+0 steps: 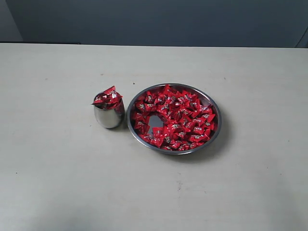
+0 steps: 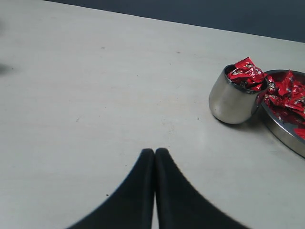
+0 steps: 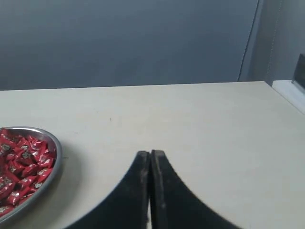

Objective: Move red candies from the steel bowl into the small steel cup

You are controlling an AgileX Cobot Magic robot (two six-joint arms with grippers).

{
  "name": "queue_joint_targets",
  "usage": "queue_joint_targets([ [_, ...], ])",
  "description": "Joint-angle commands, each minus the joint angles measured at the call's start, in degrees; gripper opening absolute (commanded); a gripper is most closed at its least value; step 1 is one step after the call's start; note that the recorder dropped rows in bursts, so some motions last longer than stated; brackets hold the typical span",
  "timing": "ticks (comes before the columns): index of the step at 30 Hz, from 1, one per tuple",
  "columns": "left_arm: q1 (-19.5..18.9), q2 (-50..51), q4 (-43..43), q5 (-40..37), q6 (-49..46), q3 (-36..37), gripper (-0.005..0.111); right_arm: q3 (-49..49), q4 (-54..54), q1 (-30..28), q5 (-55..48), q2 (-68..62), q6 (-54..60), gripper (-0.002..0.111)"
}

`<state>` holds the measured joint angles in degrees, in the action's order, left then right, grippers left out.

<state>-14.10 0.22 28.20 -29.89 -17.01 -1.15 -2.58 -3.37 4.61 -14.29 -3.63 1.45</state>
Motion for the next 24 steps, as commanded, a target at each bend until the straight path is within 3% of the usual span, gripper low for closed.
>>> queue_joint_targets([
  [1,-0.09,-0.22,0.03,0.10,0.09,0.10,0.000,2.58,0.33,-0.62,0.75,3.63,0.03,-0.001],
  [24,-0.09,-0.22,0.03,0.10,0.09,0.10,0.000,2.58,1.79,-0.62,-3.12,3.63,0.03,-0.001],
])
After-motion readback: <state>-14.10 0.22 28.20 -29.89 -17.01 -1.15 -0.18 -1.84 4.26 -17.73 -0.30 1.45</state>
